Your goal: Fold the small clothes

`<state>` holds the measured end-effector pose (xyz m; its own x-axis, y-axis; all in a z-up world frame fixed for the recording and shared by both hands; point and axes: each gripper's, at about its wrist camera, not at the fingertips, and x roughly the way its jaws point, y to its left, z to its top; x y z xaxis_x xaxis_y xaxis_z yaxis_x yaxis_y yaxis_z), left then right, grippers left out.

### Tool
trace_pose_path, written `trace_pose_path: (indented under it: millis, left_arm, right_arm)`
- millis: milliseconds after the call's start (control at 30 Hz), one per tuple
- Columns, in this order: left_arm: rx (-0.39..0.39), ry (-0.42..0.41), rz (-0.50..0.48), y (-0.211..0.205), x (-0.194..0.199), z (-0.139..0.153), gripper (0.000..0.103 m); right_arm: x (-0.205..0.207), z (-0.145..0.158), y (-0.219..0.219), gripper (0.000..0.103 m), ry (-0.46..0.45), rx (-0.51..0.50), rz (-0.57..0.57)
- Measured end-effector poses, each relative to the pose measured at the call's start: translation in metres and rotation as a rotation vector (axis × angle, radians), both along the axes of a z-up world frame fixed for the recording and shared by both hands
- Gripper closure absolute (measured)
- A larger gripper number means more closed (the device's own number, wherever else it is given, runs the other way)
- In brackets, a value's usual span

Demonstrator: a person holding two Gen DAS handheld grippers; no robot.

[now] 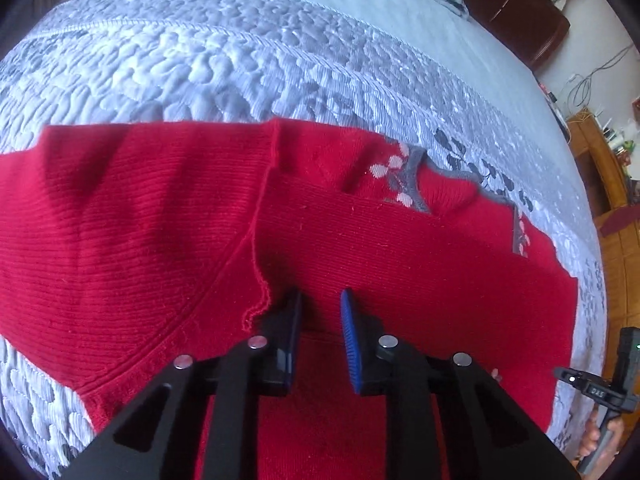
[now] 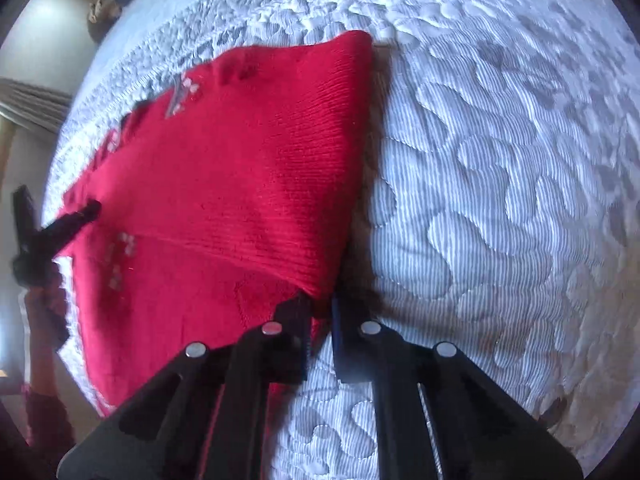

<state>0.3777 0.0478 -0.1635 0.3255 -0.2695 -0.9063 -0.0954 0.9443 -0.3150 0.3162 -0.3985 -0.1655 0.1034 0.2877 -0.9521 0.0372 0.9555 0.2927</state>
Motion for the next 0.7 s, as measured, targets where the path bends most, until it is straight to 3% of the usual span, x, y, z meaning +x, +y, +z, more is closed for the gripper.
trace_pose_path:
  millis: [33,100,167,333,533,700]
  left_arm:
    - [-0.006,-0.001,0.003,0.003,-0.003,0.005,0.082]
    - [0.000,-0.025,0.013,0.016,-0.013,0.021,0.063]
    - [0.040,-0.069,0.022,0.037,-0.026,0.038,0.058]
    - [0.093,-0.040,0.137,0.117,-0.049,0.047,0.056]
    - [0.130,-0.008,0.384,0.235,-0.083,0.051,0.056]
    - [0.152,0.018,0.566,0.314,-0.086,0.044,0.056]
  right_arm:
    - [-0.002,0.004,0.002,0.092,-0.015,-0.009,-0.002]
    - [-0.008,0.012,0.002,0.080,-0.034,-0.040,-0.007]
    - [-0.015,0.023,0.004,0.079,-0.070,-0.093,0.005]
    - [-0.025,0.041,0.027,0.079,-0.108,-0.133,0.029]
    - [-0.032,0.060,0.074,0.079,-0.160,-0.125,0.131]
    - [-0.030,0.053,0.109,0.079,-0.146,-0.096,0.205]
